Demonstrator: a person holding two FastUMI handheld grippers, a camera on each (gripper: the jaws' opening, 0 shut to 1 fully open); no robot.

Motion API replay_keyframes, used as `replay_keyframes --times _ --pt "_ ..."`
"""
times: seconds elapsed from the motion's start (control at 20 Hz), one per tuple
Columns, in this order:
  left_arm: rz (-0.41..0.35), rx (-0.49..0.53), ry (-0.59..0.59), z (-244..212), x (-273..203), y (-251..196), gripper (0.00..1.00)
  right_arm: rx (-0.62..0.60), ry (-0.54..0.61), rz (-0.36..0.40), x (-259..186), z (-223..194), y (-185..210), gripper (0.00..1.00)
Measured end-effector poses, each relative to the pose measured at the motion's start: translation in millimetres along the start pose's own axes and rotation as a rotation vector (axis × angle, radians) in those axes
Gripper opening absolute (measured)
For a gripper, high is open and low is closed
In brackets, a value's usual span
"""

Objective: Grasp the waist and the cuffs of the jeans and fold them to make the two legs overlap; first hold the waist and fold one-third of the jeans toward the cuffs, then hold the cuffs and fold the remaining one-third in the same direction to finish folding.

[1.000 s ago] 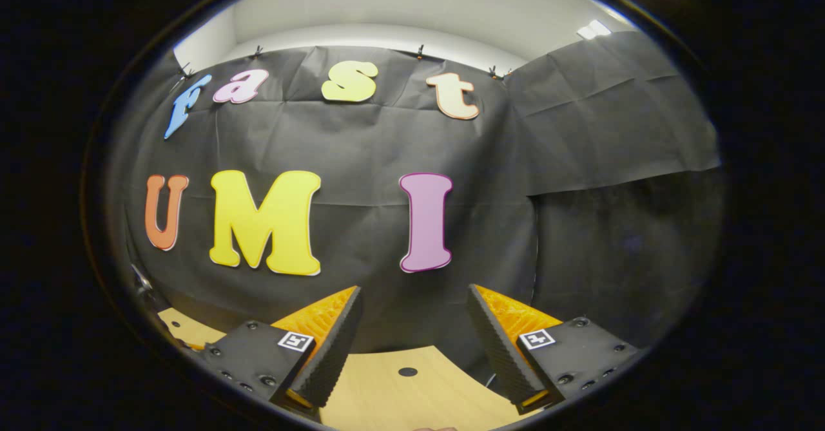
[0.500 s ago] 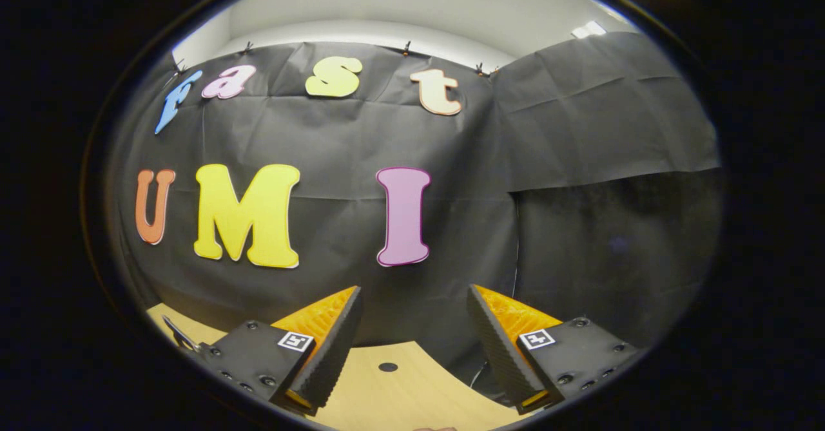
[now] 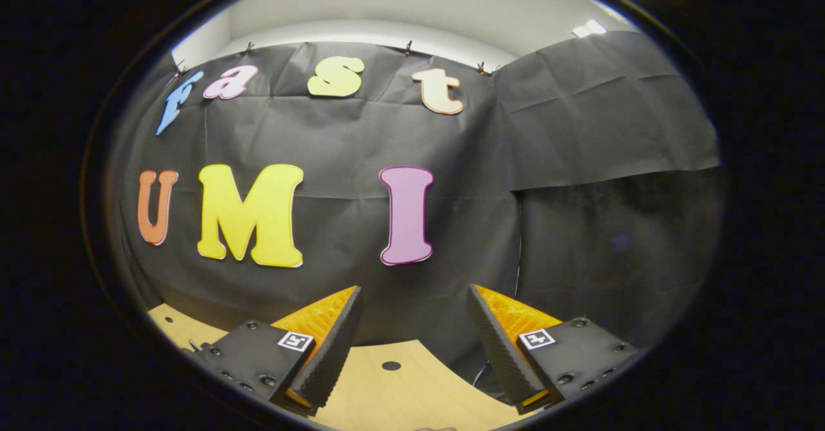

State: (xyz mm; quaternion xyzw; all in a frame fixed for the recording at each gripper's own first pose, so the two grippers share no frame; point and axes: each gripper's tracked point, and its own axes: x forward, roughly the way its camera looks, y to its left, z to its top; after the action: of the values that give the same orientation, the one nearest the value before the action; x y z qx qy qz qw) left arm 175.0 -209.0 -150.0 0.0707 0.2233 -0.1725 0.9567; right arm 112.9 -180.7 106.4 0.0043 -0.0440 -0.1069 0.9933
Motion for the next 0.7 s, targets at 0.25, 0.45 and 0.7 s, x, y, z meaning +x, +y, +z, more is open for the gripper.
replay_keyframes --times 0.25,0.45,0.7 --pt "-0.022 -0.024 -0.06 25.3 -14.0 7.1 1.0 0.003 -0.005 0.001 -5.4 0.6 1.4 0.96" --pt "0.053 -0.073 -0.178 77.5 -47.0 60.7 1.0 0.041 0.001 0.045 -3.9 -5.7 32.4 0.96" --pt "0.203 -0.137 -0.323 137.2 -99.1 159.8 1.0 0.051 0.017 0.189 -6.8 -20.0 117.2 1.0"
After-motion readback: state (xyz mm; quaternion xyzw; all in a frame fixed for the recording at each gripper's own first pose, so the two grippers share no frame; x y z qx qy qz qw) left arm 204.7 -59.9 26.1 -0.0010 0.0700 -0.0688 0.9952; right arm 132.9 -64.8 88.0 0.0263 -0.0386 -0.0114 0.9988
